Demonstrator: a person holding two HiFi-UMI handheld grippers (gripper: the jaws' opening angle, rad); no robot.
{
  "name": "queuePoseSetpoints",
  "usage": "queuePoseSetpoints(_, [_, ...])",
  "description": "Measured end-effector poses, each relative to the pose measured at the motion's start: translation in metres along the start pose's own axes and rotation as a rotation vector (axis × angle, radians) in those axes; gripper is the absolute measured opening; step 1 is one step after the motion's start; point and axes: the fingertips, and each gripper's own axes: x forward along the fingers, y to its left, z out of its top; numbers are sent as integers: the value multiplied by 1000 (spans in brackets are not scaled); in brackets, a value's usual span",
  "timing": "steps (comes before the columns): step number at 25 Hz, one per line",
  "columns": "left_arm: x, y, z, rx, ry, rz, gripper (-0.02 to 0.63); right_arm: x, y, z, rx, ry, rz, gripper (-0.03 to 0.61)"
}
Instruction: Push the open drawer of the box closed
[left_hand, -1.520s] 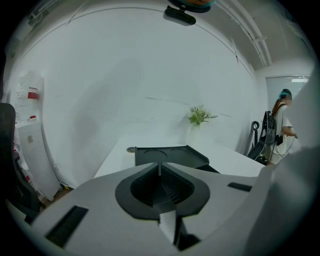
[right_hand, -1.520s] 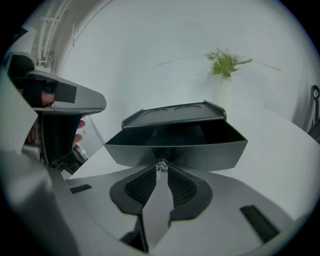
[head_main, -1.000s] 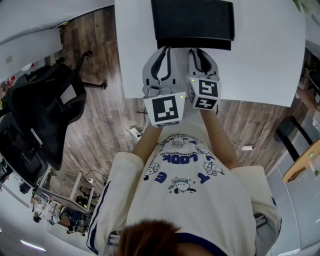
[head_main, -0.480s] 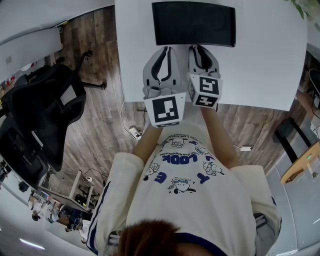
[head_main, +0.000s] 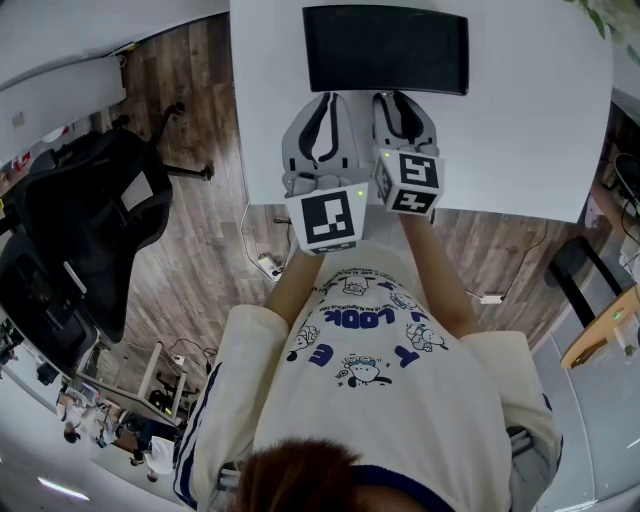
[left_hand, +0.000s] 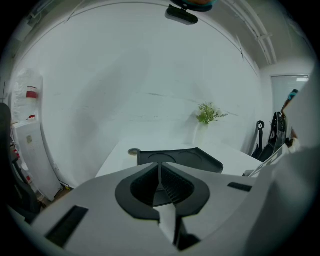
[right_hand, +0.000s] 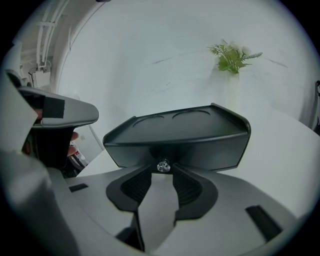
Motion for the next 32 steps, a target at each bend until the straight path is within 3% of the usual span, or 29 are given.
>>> queuePoseSetpoints(2, [-2,0,3,3,-10,0,26,-2,2,1,3,2,9,178])
queuePoseSetpoints(10, [-16,-4,25,3,-68,8,26,-37,4,28,5,-93,-16,178])
queuePoseSetpoints(17, [-38,-7,55,26,-137,6,26,-101,21,101,-60,-336,-22,57])
queuePoseSetpoints(23, [-56,-9,88,39,-220,7,27,-132,31,139,-121,-453,-35,48])
queuePoseSetpoints(32, [-82,-13,119,78,-307,6,27,-160,43,163,-145,-539,-31,46])
